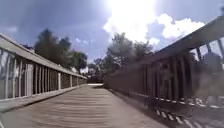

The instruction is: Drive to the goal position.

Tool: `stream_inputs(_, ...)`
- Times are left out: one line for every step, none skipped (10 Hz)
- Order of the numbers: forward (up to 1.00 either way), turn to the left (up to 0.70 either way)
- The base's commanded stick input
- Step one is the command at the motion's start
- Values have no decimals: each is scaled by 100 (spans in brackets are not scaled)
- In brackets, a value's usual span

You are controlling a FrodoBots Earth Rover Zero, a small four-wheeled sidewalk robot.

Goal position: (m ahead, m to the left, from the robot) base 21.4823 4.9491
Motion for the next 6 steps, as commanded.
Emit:
stream_inputs(85,3)
stream_inputs(85,0)
stream_inputs(85,0)
stream_inputs(85,0)
stream_inputs(85,0)
stream_inputs(85,0)
